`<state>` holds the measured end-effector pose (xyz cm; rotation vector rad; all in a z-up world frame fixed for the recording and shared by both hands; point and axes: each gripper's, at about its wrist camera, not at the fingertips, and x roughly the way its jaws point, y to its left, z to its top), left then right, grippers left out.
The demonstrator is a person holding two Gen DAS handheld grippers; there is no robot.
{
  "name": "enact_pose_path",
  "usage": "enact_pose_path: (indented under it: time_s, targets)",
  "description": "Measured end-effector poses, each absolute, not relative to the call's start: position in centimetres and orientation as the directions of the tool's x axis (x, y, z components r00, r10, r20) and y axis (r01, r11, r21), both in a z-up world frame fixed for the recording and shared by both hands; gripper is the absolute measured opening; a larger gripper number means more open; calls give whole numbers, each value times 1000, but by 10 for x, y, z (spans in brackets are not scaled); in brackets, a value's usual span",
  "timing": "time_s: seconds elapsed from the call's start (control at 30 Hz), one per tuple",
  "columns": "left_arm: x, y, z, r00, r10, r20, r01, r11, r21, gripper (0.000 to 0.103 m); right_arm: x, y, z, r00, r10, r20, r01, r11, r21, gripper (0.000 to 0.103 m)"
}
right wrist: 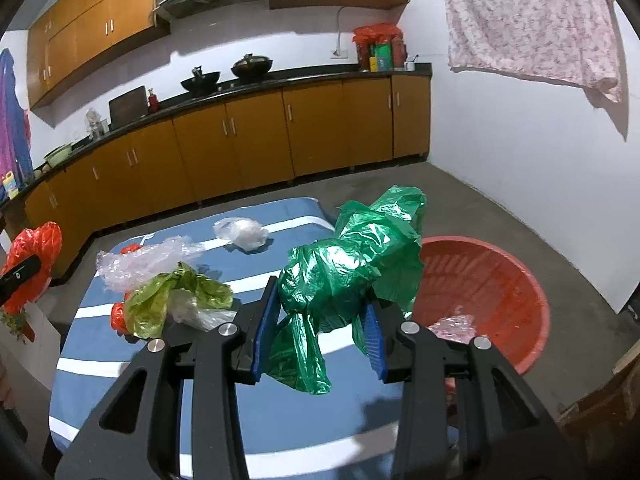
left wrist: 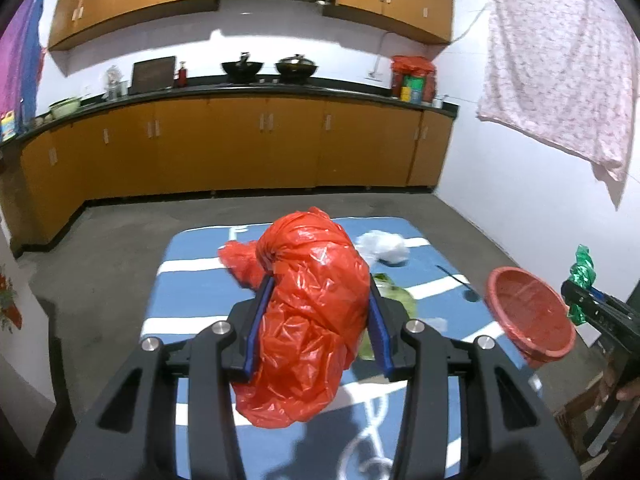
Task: Collect trash
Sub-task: 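Carry the green bag over the red basket with the right gripper while the left holds the red bag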
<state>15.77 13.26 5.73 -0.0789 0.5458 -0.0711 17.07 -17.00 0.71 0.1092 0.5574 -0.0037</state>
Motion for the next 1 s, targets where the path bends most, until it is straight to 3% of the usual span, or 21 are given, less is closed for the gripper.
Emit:
enact_pose_path:
  time_s: [0.53,1.0]
  targets:
    - [158,20,51,811,-276,-517,261,960,-102,43,152,-236,1,840,-98,-533,166,983,81,40]
    - [175,-43,36,766,-358,-534,352,929,-118,43,156,-272,-9,827,-134,-546,214,973,85,40]
